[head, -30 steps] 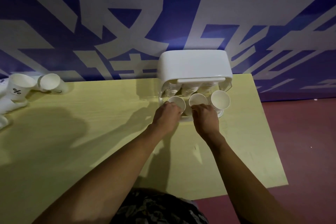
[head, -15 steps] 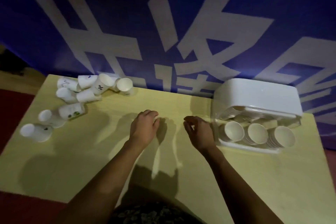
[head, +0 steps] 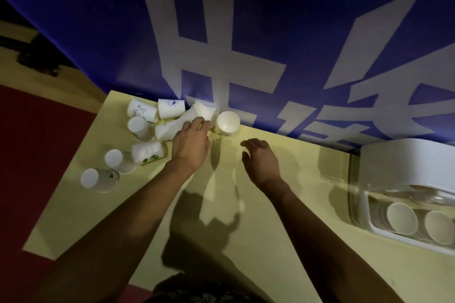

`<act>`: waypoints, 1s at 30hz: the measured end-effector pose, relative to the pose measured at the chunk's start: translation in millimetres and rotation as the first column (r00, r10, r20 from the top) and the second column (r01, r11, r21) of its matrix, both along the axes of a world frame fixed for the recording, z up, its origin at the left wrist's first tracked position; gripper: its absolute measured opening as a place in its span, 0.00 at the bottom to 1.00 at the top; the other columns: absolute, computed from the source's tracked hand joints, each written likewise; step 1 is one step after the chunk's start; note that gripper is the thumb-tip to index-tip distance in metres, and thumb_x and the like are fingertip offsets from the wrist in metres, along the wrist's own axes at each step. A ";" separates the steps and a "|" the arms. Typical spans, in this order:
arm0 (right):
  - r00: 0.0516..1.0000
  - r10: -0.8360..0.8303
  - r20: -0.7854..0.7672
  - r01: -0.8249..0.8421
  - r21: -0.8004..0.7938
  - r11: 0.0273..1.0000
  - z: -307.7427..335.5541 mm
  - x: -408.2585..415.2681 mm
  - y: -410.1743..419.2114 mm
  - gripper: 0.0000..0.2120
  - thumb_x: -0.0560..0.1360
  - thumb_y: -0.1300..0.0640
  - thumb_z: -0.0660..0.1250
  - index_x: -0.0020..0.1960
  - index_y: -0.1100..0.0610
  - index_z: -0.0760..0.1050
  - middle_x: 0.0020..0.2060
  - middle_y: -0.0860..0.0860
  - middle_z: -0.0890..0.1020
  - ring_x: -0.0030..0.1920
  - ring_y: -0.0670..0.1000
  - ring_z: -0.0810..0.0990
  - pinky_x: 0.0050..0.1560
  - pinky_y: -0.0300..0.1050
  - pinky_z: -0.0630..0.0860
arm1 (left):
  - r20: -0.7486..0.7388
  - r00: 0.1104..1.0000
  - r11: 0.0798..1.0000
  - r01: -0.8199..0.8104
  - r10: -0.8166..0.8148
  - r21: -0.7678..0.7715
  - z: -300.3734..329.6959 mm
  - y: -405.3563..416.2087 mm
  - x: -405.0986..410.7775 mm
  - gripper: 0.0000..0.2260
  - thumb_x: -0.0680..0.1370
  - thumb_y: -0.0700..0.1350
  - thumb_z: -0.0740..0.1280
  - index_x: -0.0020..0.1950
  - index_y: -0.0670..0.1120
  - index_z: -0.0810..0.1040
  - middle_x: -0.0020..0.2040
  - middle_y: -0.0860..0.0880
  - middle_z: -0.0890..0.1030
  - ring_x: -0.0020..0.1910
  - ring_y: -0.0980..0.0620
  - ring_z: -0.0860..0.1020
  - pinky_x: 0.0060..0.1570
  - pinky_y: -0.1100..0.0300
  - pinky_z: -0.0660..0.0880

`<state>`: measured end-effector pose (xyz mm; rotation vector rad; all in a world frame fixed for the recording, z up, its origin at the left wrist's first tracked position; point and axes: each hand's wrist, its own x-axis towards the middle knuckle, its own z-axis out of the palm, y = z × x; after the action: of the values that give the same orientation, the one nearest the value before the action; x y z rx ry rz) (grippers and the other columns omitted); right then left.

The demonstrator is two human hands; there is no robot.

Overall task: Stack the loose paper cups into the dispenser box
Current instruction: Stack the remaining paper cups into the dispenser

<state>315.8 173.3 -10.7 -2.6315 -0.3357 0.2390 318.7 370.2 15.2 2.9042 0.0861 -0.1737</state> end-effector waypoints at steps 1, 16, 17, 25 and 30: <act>1.000 -0.002 0.009 0.002 -0.006 1.000 -1.9 7.5 9.1 0.15 0.76 0.61 0.65 0.63 0.57 0.77 0.60 0.53 0.80 0.61 0.56 0.75 0.56 0.51 0.77 | -0.007 1.000 1.000 0.014 -0.014 -0.006 -1.2 5.6 7.8 0.19 0.77 0.43 0.64 0.69 0.48 0.69 0.67 0.48 0.70 0.60 0.44 0.71 0.52 0.50 0.75; 0.989 -0.114 -0.097 0.102 -0.124 0.987 -35.6 48.7 61.9 0.12 0.76 0.66 0.63 0.57 0.61 0.79 0.52 0.58 0.80 0.58 0.60 0.73 0.47 0.55 0.79 | -0.060 0.997 0.978 -0.054 0.043 -0.202 -23.7 46.0 45.6 0.11 0.75 0.37 0.65 0.56 0.44 0.80 0.55 0.46 0.76 0.50 0.42 0.77 0.47 0.52 0.75; 0.988 -0.134 -0.074 0.125 -0.114 0.986 -33.1 44.9 59.6 0.11 0.76 0.66 0.63 0.56 0.61 0.79 0.52 0.58 0.81 0.57 0.61 0.74 0.45 0.55 0.79 | -0.038 0.997 0.970 -0.068 0.061 -0.233 -21.6 45.2 40.8 0.10 0.75 0.37 0.66 0.54 0.44 0.80 0.55 0.46 0.77 0.48 0.42 0.77 0.46 0.53 0.75; 0.951 -0.303 0.058 0.302 0.030 0.953 10.0 -19.0 23.5 0.09 0.77 0.61 0.67 0.56 0.58 0.80 0.54 0.56 0.83 0.54 0.59 0.78 0.50 0.52 0.79 | 0.208 0.978 0.941 0.039 0.034 -0.335 2.5 19.4 -20.9 0.03 0.73 0.41 0.71 0.46 0.46 0.82 0.51 0.51 0.80 0.57 0.47 0.71 0.54 0.54 0.71; 0.919 -0.379 0.108 0.367 0.117 0.923 41.2 -64.7 -11.6 0.09 0.76 0.61 0.68 0.56 0.57 0.80 0.53 0.54 0.84 0.52 0.56 0.81 0.50 0.50 0.79 | 0.221 0.975 0.871 0.094 0.016 -0.481 19.0 -13.7 -57.6 0.02 0.75 0.43 0.70 0.46 0.47 0.80 0.47 0.52 0.80 0.54 0.50 0.74 0.51 0.56 0.71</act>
<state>251.1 161.7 30.5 -2.5579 0.1172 -0.0733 261.1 356.4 34.2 2.3951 -0.0502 0.1080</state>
